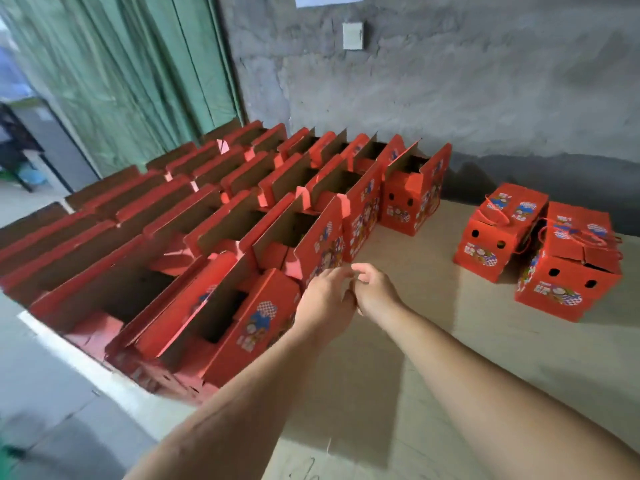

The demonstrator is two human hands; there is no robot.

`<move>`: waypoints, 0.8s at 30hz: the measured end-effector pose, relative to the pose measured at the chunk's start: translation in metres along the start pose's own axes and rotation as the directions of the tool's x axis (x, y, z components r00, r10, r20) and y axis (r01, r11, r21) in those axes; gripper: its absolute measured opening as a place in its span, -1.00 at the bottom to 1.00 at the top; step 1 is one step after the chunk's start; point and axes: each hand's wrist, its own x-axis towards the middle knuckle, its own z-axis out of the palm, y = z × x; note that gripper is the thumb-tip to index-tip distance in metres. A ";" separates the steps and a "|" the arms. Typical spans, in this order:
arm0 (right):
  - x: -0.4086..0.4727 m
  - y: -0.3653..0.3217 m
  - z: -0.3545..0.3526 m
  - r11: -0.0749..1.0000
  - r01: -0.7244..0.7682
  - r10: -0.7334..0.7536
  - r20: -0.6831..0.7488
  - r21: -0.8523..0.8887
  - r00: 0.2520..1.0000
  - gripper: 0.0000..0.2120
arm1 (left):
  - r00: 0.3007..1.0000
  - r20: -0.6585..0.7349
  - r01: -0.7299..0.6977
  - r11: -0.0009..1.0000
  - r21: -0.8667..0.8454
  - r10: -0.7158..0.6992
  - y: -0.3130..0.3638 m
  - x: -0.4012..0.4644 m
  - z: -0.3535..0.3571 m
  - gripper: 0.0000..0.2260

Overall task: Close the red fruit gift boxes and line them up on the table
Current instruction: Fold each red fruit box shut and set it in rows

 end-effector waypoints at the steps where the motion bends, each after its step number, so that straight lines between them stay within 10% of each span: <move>1: -0.004 -0.006 0.018 1.000 -0.005 0.004 0.019 0.028 1.000 -0.66 | 0.999 -0.020 -0.032 0.996 0.088 0.034 -0.010 -0.002 -0.015 -0.60; 5: -0.026 -0.019 0.081 0.999 -0.019 0.016 0.081 0.033 0.997 -0.70 | 0.985 -0.093 0.171 0.892 0.418 -0.145 -0.068 -0.017 -0.055 -0.41; 8: -0.040 -0.015 0.115 0.997 -0.040 0.049 0.130 -0.067 0.990 -0.54 | 0.868 0.116 0.394 0.812 0.430 -0.483 -0.119 -0.036 -0.057 -0.30; 24: -0.084 0.038 0.117 0.953 -0.273 0.286 0.102 -0.130 0.953 -0.44 | 0.880 0.297 0.363 0.928 0.084 -0.371 -0.143 -0.080 -0.020 -0.09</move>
